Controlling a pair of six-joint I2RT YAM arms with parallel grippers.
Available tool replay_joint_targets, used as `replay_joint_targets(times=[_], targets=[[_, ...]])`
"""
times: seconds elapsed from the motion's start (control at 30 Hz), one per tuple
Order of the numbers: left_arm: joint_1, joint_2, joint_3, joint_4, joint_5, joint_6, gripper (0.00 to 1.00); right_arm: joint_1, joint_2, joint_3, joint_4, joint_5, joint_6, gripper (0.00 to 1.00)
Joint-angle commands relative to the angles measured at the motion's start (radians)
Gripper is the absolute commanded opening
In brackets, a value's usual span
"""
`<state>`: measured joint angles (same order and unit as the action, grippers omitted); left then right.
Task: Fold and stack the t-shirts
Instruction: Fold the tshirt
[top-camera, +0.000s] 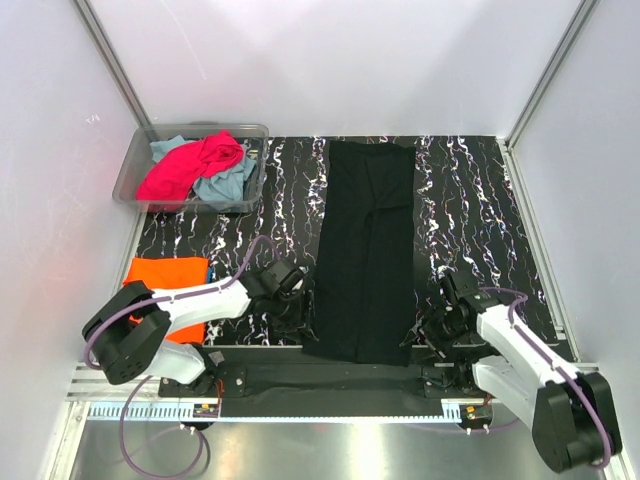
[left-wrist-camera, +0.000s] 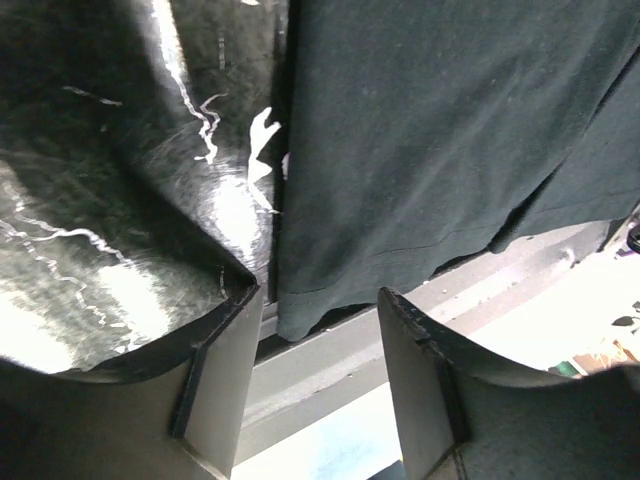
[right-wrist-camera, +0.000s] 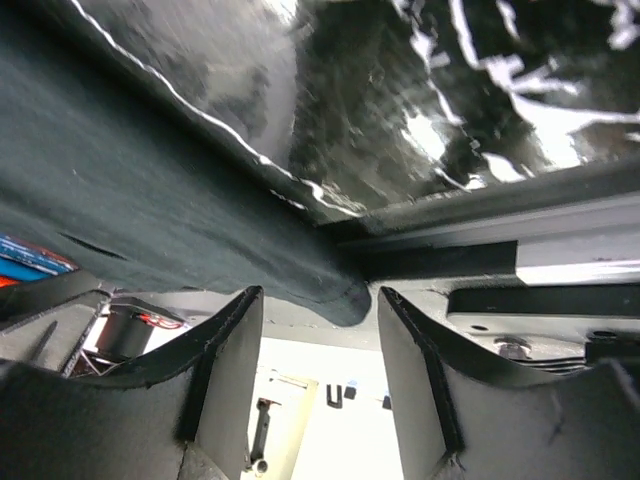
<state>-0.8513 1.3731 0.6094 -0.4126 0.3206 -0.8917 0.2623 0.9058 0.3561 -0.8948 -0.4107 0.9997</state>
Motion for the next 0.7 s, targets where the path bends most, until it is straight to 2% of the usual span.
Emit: replay_joint_targets(times=[0.0, 0.23, 0.4, 0.57, 0.67], targets=[[0.003, 0.037, -0.007, 0.023, -0.015, -0.001, 0.55, 0.008, 0.044, 0.053, 0.043, 0.03, -0.001, 0.56], [0.001, 0.072, -0.013, 0.04, 0.009, -0.001, 0.52, 0.008, 0.073, 0.058, 0.046, 0.032, 0.002, 0.52], [0.001, 0.083, -0.023, 0.04, -0.006, -0.006, 0.43, 0.012, 0.133, 0.075, 0.053, 0.024, -0.027, 0.49], [0.001, 0.078, -0.023, 0.044, -0.009, -0.015, 0.37, 0.032, 0.105, 0.049, 0.056, 0.004, 0.019, 0.36], [0.001, 0.084, -0.013, 0.044, -0.005, -0.006, 0.36, 0.054, 0.139, 0.047, 0.068, -0.014, 0.017, 0.38]])
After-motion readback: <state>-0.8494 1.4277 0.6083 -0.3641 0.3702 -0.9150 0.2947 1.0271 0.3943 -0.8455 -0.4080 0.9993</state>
